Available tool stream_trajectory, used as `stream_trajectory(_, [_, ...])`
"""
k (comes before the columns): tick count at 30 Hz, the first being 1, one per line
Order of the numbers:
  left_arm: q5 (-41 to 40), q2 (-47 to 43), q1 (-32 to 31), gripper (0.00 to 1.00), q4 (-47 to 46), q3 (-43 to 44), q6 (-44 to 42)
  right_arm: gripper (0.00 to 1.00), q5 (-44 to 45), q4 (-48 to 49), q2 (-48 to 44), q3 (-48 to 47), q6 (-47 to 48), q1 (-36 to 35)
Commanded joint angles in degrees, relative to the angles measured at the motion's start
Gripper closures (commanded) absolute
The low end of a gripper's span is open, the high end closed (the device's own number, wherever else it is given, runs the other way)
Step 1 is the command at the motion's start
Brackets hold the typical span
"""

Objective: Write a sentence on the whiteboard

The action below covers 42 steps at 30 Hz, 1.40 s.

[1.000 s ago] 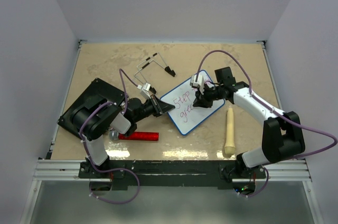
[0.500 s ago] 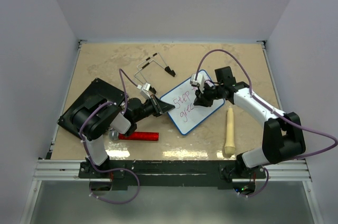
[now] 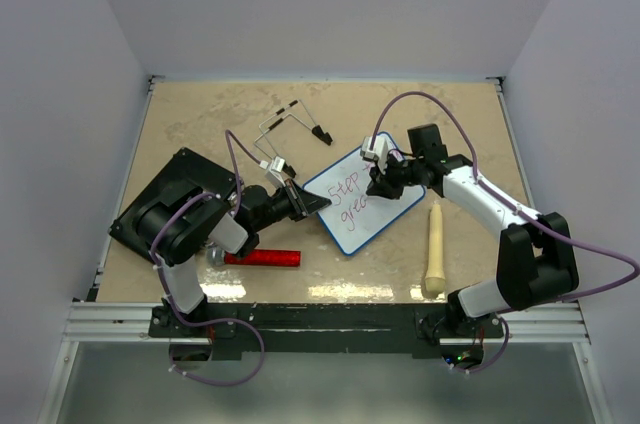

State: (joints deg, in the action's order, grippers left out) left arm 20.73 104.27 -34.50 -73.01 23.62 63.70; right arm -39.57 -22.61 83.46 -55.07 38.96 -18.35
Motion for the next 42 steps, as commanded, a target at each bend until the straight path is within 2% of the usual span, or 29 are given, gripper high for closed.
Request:
stream_trajectory(1, [2.0,0.8,-0.3,1.0,-13.6,0.6,-1.9,1.0,1.9,4.2,-0.2,-1.7,0.3,0.1])
stream_trajectory(26, [2.2,1.0,-0.3,1.0,-13.5,0.8,-2.1,1.0,0.7,5.0,-0.1,-1.5,-0.2,0.1])
stream_trajectory(42, [2.0,1.0,-0.3,1.0,-13.4,0.6,-2.3,1.0,0.4,-3.2,-0.1,-1.3,4.9,0.0])
